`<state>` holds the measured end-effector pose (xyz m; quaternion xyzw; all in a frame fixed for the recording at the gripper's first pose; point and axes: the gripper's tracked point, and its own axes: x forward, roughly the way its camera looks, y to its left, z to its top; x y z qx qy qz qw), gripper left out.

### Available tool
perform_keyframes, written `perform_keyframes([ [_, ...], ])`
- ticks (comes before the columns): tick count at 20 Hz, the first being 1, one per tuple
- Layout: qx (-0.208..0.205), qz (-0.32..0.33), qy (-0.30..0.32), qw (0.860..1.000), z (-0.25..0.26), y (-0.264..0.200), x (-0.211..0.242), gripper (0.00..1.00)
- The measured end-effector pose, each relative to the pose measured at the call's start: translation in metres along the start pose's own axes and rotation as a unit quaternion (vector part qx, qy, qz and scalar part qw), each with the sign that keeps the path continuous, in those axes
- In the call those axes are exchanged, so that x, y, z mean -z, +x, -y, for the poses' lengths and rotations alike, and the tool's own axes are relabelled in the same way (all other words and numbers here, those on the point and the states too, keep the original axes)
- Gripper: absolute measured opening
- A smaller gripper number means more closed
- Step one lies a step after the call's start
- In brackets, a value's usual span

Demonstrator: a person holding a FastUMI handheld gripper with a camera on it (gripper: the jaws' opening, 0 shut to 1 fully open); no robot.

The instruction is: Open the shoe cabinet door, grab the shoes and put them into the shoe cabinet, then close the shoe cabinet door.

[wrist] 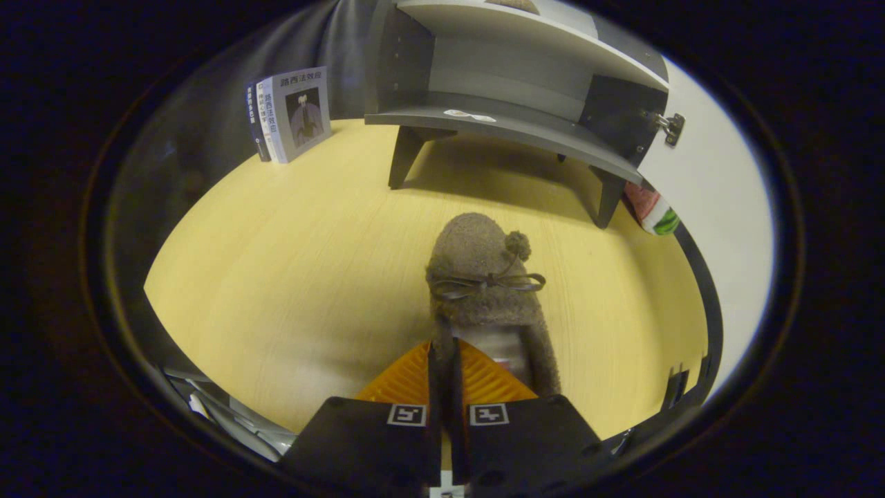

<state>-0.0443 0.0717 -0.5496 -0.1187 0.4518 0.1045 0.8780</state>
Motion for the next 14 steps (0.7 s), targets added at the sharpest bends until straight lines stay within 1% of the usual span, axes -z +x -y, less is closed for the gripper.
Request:
perform_keyframes([
  [6,0.002,0.003,-0.005,1.0,0.0001,0.0008,-0.0009,0.09],
  [9,-0.005,0.003,0.004,1.0,0.0003,-0.0004,-0.0026,0.09],
  [10,-0.007,0.002,0.003,1.0,-0.0001,0.001,-0.001,0.03],
  [14,-0.006,0.001,-0.005,1.0,0.0011,0.0016,-0.002,0.03],
])
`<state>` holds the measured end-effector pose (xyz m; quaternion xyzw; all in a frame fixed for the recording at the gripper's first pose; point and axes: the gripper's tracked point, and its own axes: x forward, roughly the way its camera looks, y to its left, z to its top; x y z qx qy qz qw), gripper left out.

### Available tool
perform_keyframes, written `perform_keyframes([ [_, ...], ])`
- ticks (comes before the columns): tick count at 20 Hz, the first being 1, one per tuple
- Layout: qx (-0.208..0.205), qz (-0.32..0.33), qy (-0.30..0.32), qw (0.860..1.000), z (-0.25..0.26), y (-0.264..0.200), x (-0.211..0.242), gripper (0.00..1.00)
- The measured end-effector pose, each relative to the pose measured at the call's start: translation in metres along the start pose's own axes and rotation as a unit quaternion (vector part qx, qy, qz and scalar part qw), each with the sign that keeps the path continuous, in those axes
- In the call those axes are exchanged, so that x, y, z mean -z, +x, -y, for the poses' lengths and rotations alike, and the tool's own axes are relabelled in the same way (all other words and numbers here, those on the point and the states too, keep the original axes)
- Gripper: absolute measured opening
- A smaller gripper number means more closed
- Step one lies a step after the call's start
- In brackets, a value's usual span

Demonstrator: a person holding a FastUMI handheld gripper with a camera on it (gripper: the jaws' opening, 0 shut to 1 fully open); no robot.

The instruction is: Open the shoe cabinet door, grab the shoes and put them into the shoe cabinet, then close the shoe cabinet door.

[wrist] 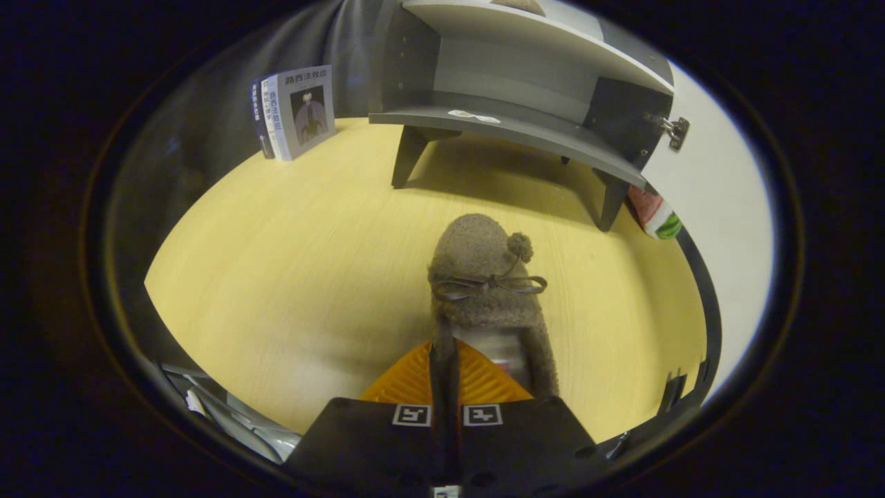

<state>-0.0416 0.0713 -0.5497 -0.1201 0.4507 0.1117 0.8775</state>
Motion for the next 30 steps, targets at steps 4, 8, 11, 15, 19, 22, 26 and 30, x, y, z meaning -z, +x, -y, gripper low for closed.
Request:
perform_keyframes([
  [4,0.007,0.007,-0.001,1.0,0.007,-0.007,-0.008,0.03],
  [8,0.02,0.032,-0.009,0.999,0.023,-0.03,-0.034,0.03],
  [11,0.036,0.049,-0.003,0.998,0.039,-0.056,-0.058,0.03],
  [15,0.068,0.082,0.006,0.994,0.065,-0.103,-0.108,0.03],
  [19,0.107,0.125,0.026,0.986,0.092,-0.157,-0.174,0.03],
  [22,0.121,0.152,0.04,0.98,0.105,-0.187,-0.219,0.03],
  [26,0.126,0.175,0.038,0.976,0.124,-0.199,-0.279,0.03],
  [30,0.122,0.205,0.016,0.971,0.15,-0.192,-0.351,0.02],
])
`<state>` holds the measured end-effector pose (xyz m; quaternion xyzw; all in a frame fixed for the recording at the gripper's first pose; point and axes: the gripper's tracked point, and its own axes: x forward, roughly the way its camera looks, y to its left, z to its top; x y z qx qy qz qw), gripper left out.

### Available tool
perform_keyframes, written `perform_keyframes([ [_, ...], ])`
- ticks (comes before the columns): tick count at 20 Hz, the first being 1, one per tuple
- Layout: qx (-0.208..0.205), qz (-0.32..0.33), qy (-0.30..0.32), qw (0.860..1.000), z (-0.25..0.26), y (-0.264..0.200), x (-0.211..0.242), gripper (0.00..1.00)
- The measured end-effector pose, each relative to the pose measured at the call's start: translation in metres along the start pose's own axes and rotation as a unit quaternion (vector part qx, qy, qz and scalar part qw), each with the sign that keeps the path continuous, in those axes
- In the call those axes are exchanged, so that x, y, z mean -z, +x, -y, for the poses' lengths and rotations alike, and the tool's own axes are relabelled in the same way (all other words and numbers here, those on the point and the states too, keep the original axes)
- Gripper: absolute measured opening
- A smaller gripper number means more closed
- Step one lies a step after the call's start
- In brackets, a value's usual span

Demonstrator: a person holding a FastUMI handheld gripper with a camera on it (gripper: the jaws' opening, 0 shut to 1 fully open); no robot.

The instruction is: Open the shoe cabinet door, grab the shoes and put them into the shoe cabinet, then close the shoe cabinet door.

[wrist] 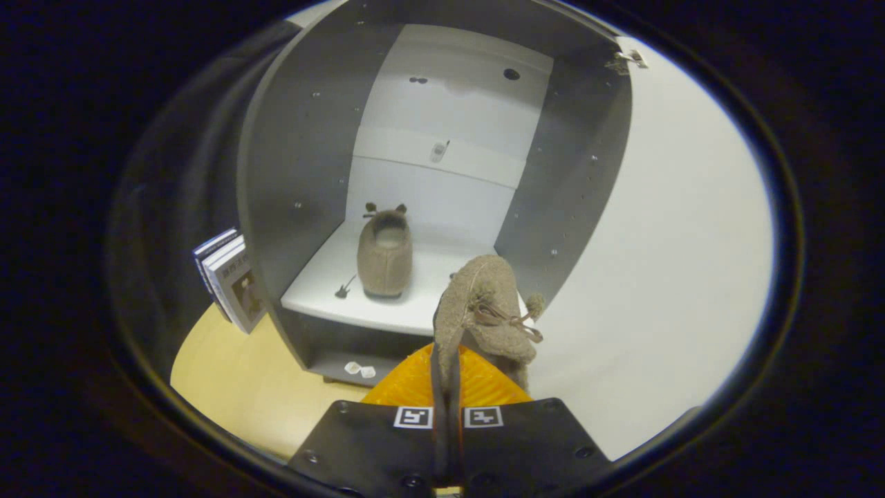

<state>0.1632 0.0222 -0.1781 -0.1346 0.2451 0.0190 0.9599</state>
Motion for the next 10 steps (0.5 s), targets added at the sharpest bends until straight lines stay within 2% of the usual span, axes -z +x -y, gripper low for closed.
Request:
perform_keyframes([
  [5,-0.014,0.022,-0.023,0.999,0.017,0.075,-0.058,0.02],
  [10,-0.038,-0.013,-0.034,0.999,0.018,0.158,-0.064,0.02],
])
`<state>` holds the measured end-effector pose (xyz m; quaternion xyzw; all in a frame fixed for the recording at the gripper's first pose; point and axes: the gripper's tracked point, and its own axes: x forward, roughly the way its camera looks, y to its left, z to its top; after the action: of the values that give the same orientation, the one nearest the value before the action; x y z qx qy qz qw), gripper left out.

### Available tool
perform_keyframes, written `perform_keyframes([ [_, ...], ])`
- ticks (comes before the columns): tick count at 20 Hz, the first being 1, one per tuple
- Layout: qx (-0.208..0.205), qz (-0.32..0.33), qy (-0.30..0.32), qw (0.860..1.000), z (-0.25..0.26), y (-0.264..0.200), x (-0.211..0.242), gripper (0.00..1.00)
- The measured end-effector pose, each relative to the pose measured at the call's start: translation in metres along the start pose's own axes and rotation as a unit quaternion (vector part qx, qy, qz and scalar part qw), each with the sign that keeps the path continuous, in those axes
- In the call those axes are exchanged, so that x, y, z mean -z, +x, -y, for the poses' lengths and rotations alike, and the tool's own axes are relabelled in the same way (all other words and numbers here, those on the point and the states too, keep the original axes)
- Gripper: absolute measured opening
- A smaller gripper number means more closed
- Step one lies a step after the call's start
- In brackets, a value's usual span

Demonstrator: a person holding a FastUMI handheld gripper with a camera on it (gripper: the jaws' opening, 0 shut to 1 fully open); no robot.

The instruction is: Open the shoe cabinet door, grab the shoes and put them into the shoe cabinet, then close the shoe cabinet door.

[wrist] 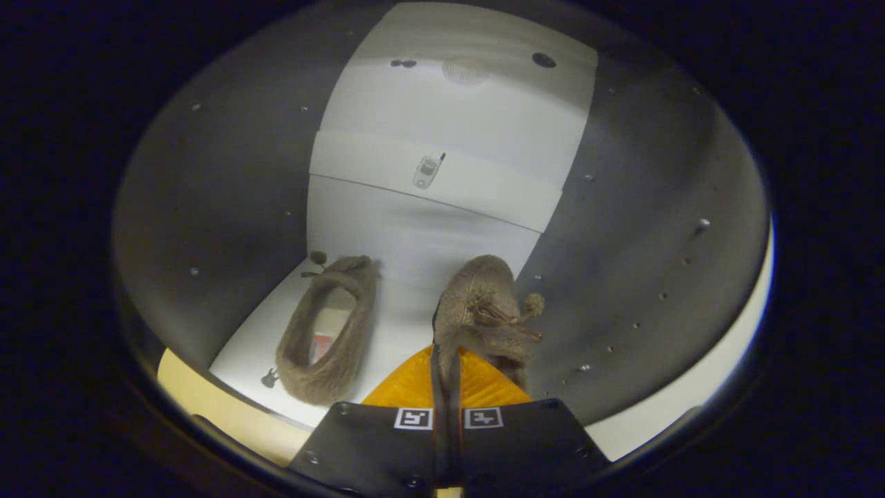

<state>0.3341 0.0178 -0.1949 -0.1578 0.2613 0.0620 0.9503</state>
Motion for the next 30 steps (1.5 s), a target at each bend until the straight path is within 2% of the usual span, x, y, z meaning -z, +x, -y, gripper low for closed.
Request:
perform_keyframes([
  [4,-0.017,-0.031,-0.006,0.999,-0.005,0.032,0.012,0.02],
  [10,-0.056,-0.063,-0.027,0.996,-0.034,0.05,0.025,0.02],
  [16,-0.031,-0.067,-0.008,0.997,-0.028,0.052,0.027,0.03],
  [23,-0.01,-0.09,0.033,0.995,-0.022,0.05,0.034,0.3],
  [28,0.004,-0.073,0.042,0.996,-0.014,0.036,0.024,0.71],
  [30,0.013,-0.061,0.049,0.997,-0.007,0.023,0.018,0.77],
])
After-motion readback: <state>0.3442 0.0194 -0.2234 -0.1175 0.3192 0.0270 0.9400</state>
